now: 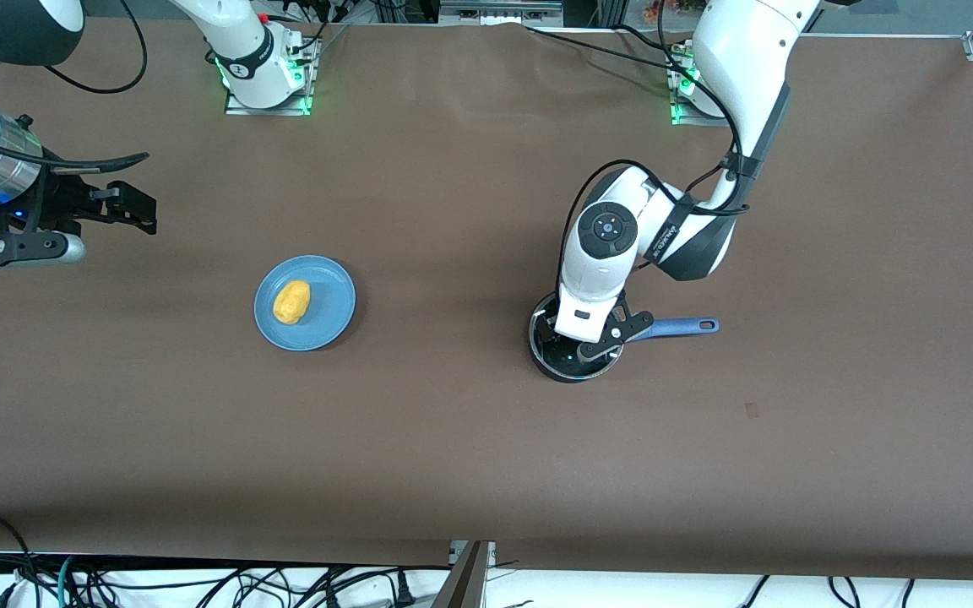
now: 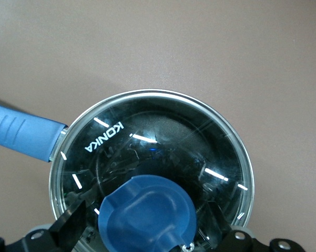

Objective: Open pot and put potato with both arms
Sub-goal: 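Lower the left gripper and close it on the blue lid knob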

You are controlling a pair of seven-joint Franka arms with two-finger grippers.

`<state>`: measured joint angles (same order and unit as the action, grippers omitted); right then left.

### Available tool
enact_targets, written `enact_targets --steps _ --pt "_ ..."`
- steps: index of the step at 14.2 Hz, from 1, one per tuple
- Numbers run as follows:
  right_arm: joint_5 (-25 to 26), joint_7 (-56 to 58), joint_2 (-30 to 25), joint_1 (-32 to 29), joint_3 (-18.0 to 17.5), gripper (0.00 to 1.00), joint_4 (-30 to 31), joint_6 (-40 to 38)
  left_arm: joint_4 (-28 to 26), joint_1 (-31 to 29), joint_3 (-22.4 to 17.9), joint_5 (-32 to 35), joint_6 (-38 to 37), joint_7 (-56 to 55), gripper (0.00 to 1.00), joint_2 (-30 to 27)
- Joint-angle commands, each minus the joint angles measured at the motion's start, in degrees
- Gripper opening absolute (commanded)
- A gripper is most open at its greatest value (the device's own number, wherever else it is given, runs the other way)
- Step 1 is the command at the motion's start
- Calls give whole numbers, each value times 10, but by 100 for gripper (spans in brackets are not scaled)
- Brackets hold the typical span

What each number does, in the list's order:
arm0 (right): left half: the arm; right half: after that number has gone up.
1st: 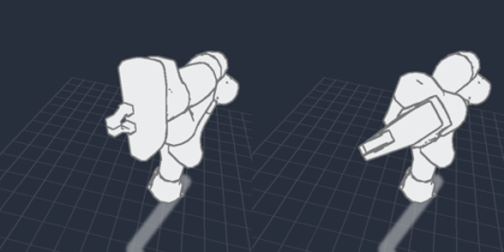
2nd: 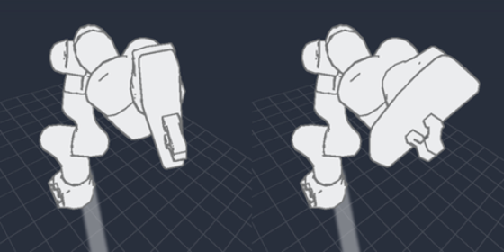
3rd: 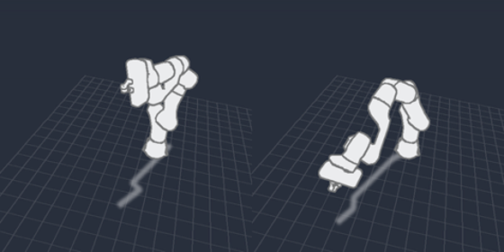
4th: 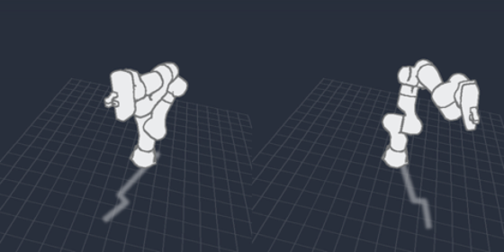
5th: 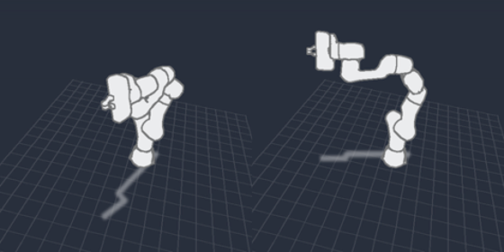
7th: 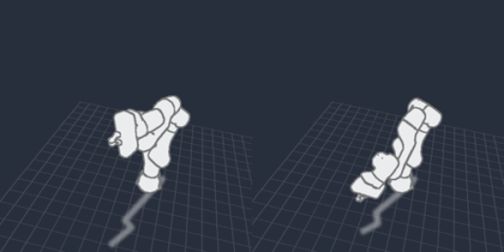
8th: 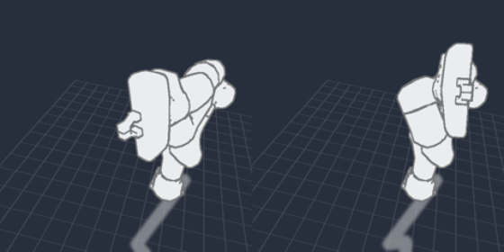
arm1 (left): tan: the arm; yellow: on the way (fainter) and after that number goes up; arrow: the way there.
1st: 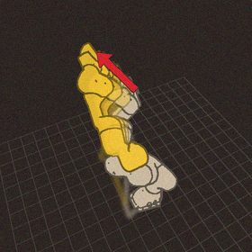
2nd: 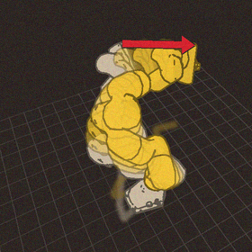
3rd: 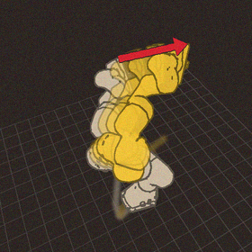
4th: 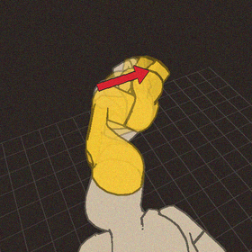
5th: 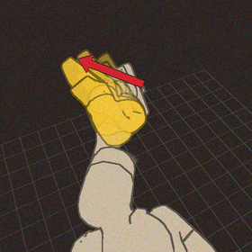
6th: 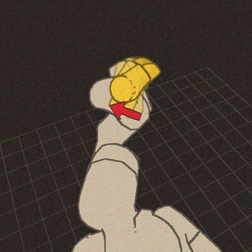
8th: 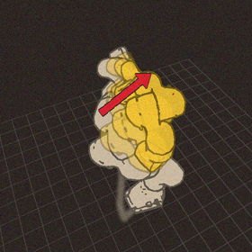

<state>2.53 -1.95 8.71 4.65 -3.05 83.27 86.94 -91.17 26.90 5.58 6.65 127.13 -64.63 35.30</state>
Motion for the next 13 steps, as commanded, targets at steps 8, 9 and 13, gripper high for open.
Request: enact_targets --steps 8,9,13 --pt "-6 4 4 -2 -2 100 -9 -1 -7 9 -3 6 7 -3 91 -1" --pt "-6 4 4 -2 -2 100 -9 -1 -7 8 -3 6 7 -2 86 -1" --pt "-6 4 4 -2 -2 100 -9 3 -7 4 -2 6 6 -1 76 -1"
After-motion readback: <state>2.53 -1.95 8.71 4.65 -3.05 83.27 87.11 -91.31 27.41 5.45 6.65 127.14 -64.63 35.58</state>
